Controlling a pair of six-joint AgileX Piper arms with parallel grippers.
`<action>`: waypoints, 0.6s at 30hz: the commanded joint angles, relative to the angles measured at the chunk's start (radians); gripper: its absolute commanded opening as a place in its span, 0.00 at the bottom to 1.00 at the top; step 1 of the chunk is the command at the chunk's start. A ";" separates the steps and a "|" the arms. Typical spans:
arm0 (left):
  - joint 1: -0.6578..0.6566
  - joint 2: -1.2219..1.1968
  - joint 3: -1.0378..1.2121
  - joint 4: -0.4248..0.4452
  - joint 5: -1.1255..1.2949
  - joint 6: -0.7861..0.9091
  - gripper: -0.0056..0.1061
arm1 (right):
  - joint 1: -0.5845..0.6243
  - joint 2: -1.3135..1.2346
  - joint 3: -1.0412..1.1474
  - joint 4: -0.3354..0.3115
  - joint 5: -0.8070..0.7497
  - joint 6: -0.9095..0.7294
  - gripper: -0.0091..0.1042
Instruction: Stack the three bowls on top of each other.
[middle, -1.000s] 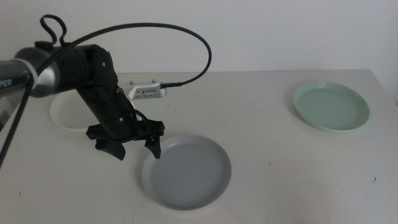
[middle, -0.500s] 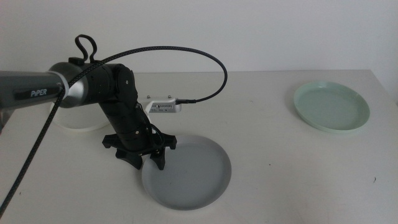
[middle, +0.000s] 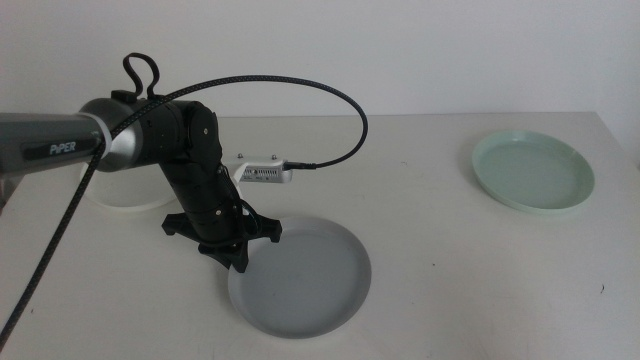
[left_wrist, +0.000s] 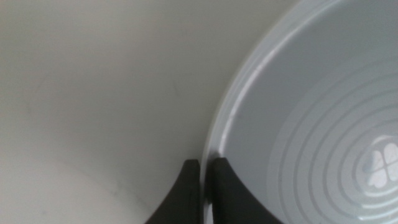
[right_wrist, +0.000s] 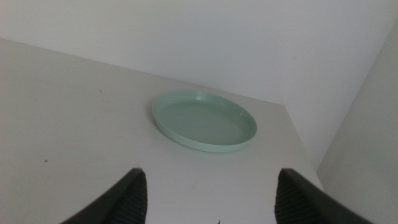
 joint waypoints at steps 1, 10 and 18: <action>-0.003 -0.070 -0.014 0.024 0.025 -0.011 0.05 | 0.000 -0.027 -0.006 -0.003 -0.070 -0.009 0.54; -0.008 -0.208 -0.037 -0.010 0.038 -0.034 0.05 | 0.000 -0.027 -0.006 -0.003 -0.070 -0.009 0.54; -0.080 -0.204 -0.164 -0.005 0.081 -0.057 0.05 | 0.000 -0.027 -0.006 -0.003 -0.070 -0.009 0.54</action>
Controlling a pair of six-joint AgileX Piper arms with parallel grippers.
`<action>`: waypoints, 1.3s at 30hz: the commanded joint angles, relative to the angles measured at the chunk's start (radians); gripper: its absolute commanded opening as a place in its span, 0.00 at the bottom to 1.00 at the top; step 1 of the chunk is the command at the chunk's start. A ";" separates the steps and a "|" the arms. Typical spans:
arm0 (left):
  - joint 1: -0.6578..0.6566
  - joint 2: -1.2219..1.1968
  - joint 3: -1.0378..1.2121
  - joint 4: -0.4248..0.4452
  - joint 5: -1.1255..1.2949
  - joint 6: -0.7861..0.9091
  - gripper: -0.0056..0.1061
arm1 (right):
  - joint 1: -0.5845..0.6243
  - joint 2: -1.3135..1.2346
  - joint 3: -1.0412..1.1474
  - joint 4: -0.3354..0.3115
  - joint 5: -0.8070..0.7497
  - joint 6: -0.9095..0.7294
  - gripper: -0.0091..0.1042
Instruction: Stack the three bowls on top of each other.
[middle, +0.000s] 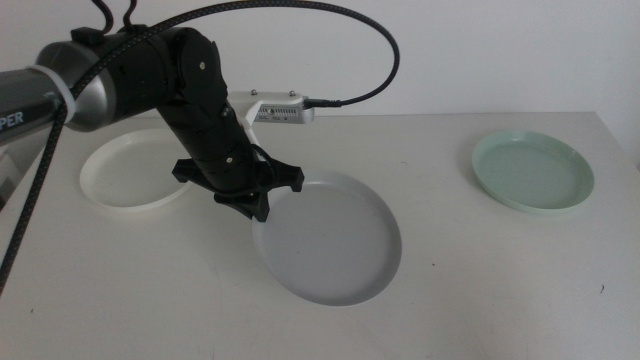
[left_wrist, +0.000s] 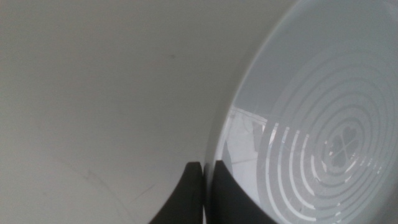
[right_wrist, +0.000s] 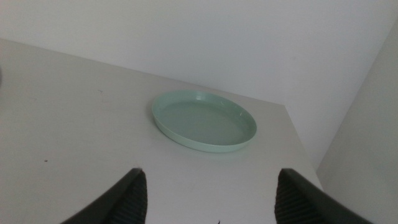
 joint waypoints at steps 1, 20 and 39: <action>-0.026 -0.052 -0.053 -0.005 -0.027 -0.036 0.05 | 0.000 -0.027 -0.006 -0.003 -0.070 -0.009 0.54; -0.046 0.128 -0.235 -0.055 -0.034 -0.085 0.05 | 0.000 -0.027 -0.006 -0.003 -0.070 -0.009 0.54; -0.046 0.248 -0.259 -0.043 -0.069 -0.087 0.20 | 0.000 -0.027 -0.006 -0.003 -0.070 -0.009 0.54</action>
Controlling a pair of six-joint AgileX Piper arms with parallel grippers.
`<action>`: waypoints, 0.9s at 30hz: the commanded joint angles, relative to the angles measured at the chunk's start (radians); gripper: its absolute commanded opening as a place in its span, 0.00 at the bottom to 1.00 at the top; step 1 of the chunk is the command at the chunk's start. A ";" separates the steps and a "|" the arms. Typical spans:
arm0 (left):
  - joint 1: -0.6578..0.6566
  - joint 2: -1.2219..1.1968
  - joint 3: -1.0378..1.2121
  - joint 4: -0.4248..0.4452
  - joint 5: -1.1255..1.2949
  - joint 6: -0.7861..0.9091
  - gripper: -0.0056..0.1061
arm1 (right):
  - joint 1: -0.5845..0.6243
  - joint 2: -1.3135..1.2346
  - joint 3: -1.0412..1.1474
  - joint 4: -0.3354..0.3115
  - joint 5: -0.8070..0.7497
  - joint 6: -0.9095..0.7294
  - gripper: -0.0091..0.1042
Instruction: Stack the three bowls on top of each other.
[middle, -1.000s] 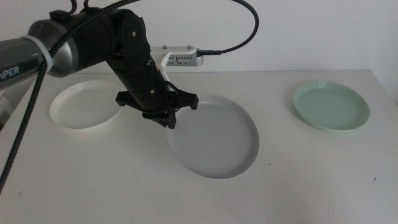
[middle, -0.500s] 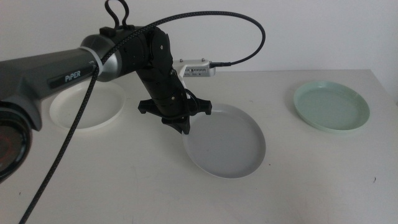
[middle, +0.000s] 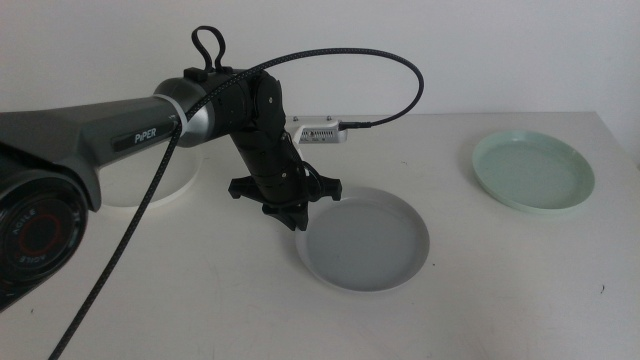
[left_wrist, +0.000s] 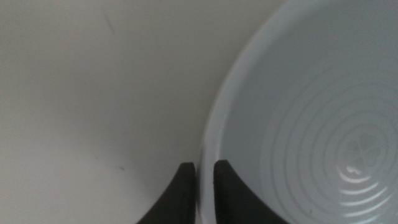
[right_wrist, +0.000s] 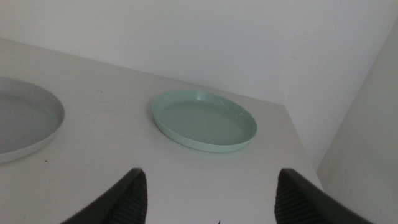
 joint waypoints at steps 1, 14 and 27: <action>-0.002 -0.063 -0.031 -0.006 -0.015 -0.012 0.25 | 0.000 -0.027 -0.006 -0.003 -0.070 -0.009 0.54; 0.012 -0.089 -0.074 0.017 0.092 0.058 0.96 | 0.000 -0.027 -0.006 -0.003 -0.070 -0.009 0.54; 0.031 -0.337 -0.097 0.207 0.230 -0.046 0.97 | 0.000 -0.027 -0.006 -0.003 -0.070 -0.009 0.54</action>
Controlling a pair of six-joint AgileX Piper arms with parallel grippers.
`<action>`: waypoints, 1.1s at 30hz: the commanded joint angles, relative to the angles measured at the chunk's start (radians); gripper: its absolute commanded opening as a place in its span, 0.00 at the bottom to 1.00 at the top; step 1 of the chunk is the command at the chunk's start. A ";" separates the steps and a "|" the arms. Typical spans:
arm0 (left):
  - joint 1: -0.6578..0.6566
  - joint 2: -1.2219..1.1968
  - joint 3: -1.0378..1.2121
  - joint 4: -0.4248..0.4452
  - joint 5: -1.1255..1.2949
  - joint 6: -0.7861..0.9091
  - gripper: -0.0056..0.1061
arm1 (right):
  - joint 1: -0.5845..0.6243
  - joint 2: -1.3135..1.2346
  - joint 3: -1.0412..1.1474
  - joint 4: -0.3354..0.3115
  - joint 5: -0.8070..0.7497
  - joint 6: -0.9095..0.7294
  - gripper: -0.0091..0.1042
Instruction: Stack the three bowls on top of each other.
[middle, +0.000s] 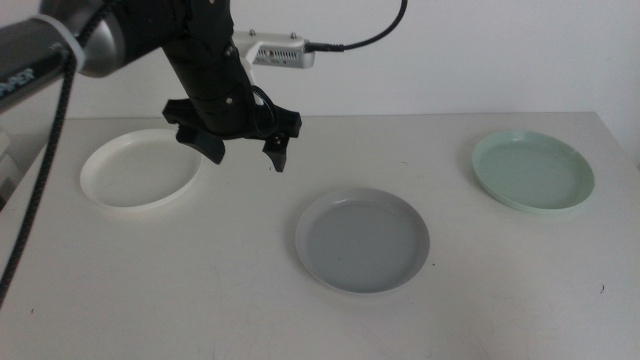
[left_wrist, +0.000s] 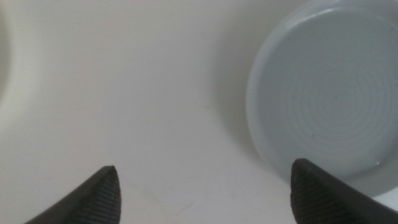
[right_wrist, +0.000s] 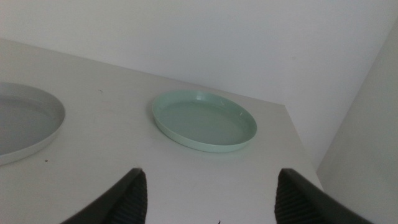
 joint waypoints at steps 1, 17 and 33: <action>0.000 -0.106 -0.034 0.044 0.013 -0.034 0.97 | 0.000 -0.027 -0.006 -0.003 -0.071 -0.009 0.54; 0.000 -0.383 -0.034 0.470 0.145 -0.083 0.97 | 0.000 -0.027 -0.006 -0.003 -0.071 -0.009 0.54; 0.260 -0.430 -0.034 0.338 0.097 0.013 0.81 | 0.000 -0.027 -0.006 -0.003 -0.071 -0.009 0.54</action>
